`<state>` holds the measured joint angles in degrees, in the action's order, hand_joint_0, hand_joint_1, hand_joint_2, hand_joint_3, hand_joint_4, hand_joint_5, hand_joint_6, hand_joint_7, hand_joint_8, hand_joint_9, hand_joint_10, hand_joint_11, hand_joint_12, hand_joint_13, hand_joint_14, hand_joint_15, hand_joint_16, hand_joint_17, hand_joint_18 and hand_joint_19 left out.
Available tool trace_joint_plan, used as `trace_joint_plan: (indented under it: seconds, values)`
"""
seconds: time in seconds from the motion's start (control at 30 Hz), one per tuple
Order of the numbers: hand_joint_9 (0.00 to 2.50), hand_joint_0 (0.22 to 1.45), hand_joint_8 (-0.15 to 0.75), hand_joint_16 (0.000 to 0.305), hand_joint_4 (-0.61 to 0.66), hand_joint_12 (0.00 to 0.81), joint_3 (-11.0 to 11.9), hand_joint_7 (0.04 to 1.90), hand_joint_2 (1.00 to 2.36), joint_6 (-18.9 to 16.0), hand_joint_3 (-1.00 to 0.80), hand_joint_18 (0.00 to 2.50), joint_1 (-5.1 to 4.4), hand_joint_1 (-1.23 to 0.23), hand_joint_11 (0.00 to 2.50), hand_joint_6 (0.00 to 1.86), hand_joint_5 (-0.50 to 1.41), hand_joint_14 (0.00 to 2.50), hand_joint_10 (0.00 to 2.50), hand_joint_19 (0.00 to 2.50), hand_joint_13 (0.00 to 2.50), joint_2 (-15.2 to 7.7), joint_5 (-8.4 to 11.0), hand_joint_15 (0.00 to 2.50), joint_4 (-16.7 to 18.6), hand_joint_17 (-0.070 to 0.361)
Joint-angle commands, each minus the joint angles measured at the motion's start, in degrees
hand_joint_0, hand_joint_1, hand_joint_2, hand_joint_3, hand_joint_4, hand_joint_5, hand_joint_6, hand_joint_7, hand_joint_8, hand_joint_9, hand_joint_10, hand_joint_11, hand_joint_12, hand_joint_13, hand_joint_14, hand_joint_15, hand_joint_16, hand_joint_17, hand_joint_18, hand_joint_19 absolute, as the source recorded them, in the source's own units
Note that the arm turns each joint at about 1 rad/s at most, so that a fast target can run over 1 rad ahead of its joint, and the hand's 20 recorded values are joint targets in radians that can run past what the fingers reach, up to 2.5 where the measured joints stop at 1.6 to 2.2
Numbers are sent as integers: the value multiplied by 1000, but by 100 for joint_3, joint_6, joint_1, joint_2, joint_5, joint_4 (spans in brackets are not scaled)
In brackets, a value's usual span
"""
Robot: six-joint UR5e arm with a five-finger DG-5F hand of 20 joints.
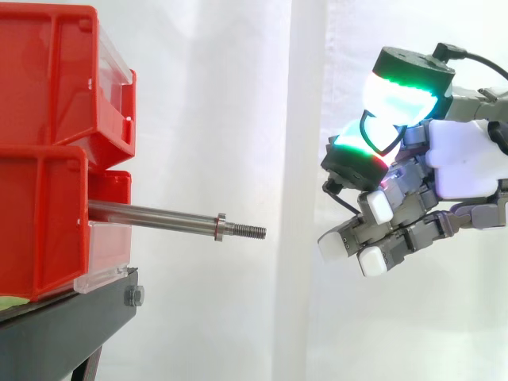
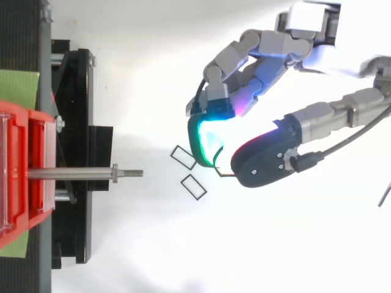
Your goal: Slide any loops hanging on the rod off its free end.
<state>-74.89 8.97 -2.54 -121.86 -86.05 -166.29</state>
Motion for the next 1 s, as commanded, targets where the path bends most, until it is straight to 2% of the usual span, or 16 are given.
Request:
trace_joint_plan:
  seconds: [0.0, 0.97]
  values:
    - [894, 576, 274, 58, -39, 387, 1, 1080, 1012, 0, -10, 581, -1, -810, 489, 914, -104, 10, 18, 318, 565, -4, 9, 246, 17, 131]
    - [907, 568, 281, 61, -1, 399, 1, 1010, 1011, 9, -36, 617, -1, -772, 495, 924, -110, 10, 18, 304, 588, 5, 9, 244, 9, 136]
